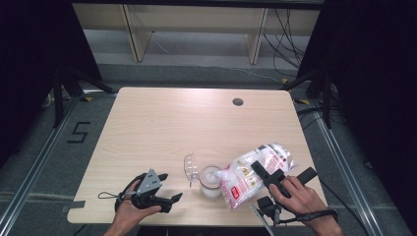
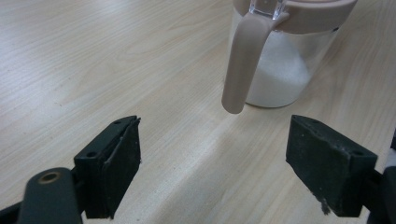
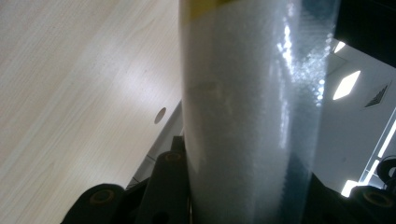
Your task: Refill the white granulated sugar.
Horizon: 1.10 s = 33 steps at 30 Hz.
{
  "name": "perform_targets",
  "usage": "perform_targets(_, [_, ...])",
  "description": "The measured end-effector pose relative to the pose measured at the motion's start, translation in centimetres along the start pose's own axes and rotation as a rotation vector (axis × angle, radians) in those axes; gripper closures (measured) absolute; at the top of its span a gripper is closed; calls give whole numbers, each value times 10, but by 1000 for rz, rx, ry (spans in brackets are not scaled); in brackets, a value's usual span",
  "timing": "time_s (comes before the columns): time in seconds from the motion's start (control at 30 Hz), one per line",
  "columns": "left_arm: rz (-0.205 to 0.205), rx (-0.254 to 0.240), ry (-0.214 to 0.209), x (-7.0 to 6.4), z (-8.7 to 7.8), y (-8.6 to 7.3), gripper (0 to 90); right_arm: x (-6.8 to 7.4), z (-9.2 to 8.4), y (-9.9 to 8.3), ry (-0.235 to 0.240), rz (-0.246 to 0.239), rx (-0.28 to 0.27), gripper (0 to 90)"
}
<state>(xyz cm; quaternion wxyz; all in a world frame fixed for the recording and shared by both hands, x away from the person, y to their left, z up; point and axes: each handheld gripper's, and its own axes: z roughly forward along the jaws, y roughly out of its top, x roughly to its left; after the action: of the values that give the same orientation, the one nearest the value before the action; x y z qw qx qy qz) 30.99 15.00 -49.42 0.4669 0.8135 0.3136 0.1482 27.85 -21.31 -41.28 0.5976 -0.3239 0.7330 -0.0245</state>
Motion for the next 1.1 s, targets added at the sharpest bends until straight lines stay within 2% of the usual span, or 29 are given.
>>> perform_targets(0.2, [0, 0, 2, 0, 0, 0, 177, 0, 0, 0, 6, 8, -5, 779])
perform_targets(0.3, [0, -1, 1, 0, 0, 0, 177, 2, 0, -1, -2, 31, -14, 781])
perform_targets(0.4, [30, 1, -1, 2, 0, 1, 177, 1, 0, -2, 6, 23, -18, 783])
perform_targets(0.47, [26, 0, 0, 1, 0, 1, 177, 1, 0, -3, 6, 31, -20, 784])
perform_targets(0.5, [0, -1, 1, 0, 0, 0, 177, 1, 1, -3, 5, 38, -28, 784])
perform_targets(0.53, [0, 0, 1, 0, 0, 0, 177, 0, 2, -3, 2, 22, -43, 784])
perform_targets(0.7, [-2, -1, -2, 0, 0, 0, 177, 0, 2, -4, 3, 45, -59, 786])
perform_targets(0.77, [-3, -2, 0, 0, 0, 0, 177, 0, 2, -4, 0, 58, -70, 786])
perform_targets(0.8, [-3, 1, 5, 0, -1, 0, 177, 2, 1, -3, 6, 91, -64, 787])
perform_targets(0.87, [-3, -2, 0, 0, 0, 0, 177, 1, 1, -3, 6, 99, -76, 789])
perform_targets(0.93, [10, 1, 3, 1, -1, 1, 177, 1, 1, -4, 4, 136, -89, 789])
perform_targets(0.97, [4, 0, 4, 0, -1, 0, 177, 1, 1, -4, 7, 148, -95, 790])
perform_targets(1.1, [6, 6, 5, 1, -1, 0, 177, 1, 2, -6, 6, 175, -124, 791])
